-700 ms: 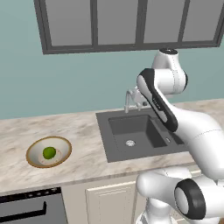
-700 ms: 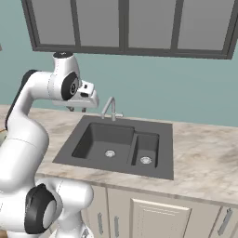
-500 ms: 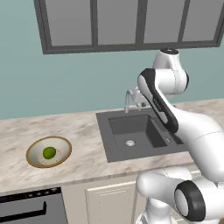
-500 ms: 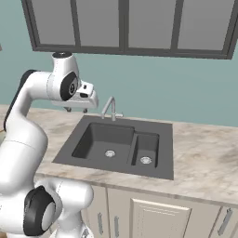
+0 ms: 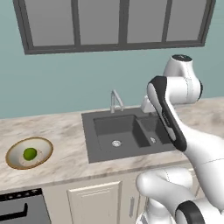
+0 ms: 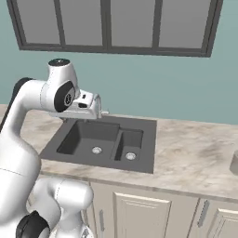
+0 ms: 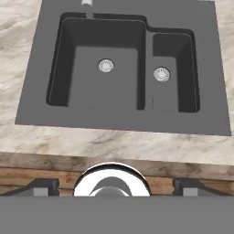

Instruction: Move the glass cup from next to the sink to the open cabinet. Then, move the bowl with the lime to the fridge to clear the area for faucet cleaning.

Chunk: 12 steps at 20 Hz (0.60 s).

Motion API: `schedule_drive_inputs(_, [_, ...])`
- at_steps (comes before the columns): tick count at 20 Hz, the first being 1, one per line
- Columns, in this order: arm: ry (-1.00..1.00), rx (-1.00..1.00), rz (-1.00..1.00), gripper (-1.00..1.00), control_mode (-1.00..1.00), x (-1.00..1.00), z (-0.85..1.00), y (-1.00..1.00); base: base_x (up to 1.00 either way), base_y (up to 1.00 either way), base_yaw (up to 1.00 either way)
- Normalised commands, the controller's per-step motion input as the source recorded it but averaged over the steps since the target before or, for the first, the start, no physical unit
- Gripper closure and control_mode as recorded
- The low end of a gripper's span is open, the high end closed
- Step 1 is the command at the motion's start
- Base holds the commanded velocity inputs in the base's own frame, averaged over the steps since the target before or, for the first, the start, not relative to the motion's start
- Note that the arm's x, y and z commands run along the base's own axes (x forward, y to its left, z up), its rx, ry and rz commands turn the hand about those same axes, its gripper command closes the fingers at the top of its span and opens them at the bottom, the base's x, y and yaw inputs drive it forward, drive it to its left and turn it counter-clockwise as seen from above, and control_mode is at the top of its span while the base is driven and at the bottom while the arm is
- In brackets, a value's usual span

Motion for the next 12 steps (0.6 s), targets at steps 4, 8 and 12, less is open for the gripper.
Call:
schedule_drive_inputs(4, [0.00, 0.00, 0.00, -1.00, 1.00, 0.00, 0.00, 0.00, -0.01, -1.00, -0.10])
schedule_drive_inputs(8, [0.00, 0.00, 0.00, -1.00, 1.00, 0.00, 0.00, 0.00, 0.00, -1.00, -0.08])
schedule_drive_inputs(12, [0.00, 0.00, 0.00, -1.00, 1.00, 0.00, 0.00, 0.00, 0.00, -1.00, -0.07])
